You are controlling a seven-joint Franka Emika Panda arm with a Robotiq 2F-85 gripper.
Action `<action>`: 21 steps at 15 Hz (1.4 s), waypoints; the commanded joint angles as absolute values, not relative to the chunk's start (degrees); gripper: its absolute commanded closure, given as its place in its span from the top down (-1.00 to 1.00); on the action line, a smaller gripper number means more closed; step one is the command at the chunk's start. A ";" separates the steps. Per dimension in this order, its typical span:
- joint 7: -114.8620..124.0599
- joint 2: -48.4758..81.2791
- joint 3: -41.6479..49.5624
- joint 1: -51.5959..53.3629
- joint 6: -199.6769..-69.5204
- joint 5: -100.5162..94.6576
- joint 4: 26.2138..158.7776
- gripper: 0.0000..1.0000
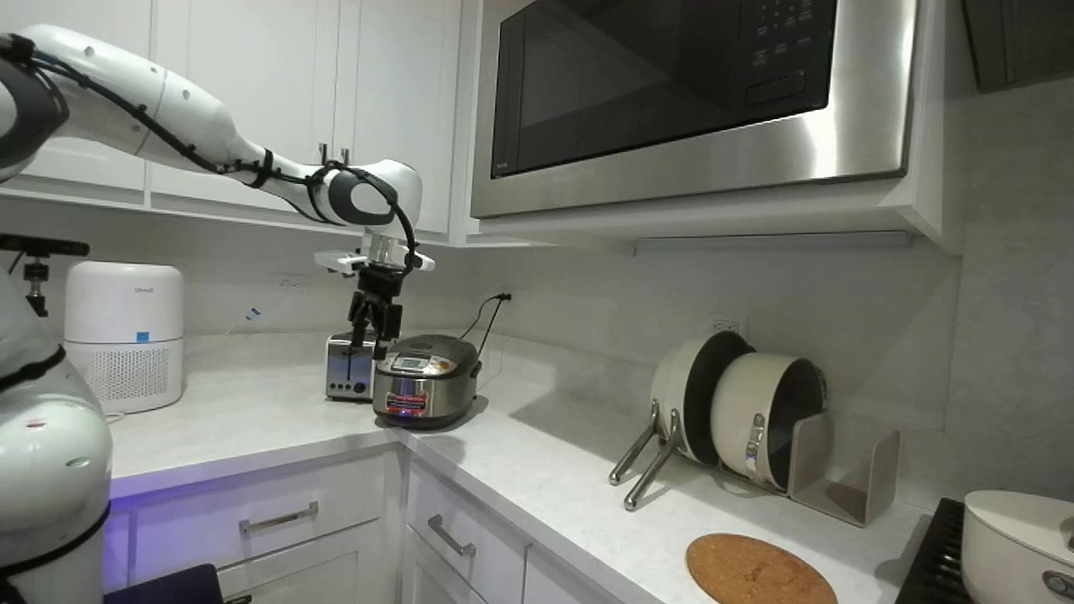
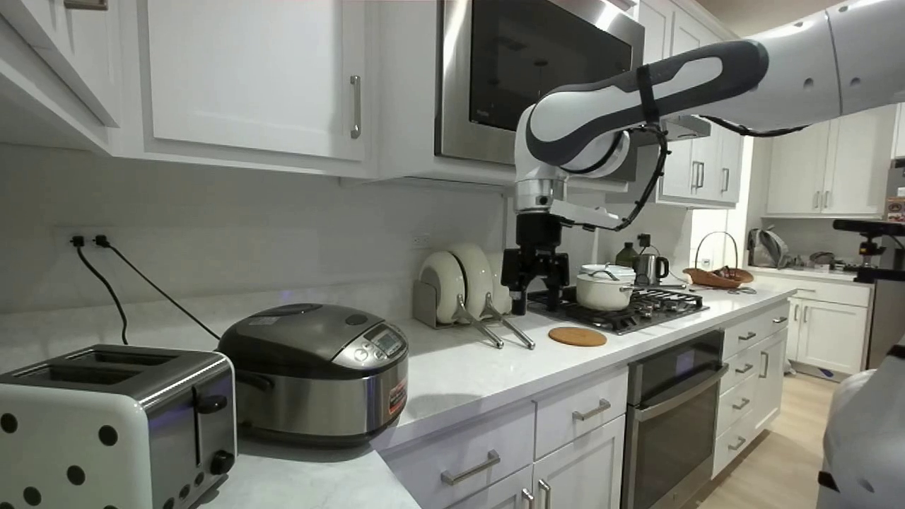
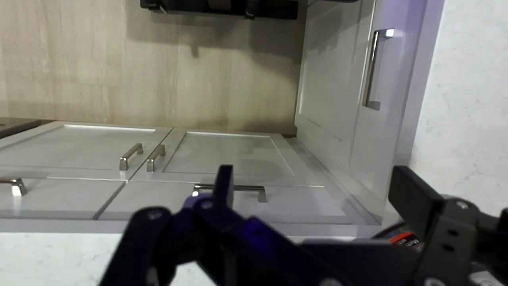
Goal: Open the rice cooker
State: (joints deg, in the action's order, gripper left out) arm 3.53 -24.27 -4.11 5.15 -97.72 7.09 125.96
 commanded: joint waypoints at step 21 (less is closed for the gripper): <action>1.68 -14.65 -11.17 12.71 -127.53 8.35 123.11 -1.00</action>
State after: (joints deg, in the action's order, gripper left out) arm 3.33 -16.81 -10.66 12.39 -123.59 7.64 124.61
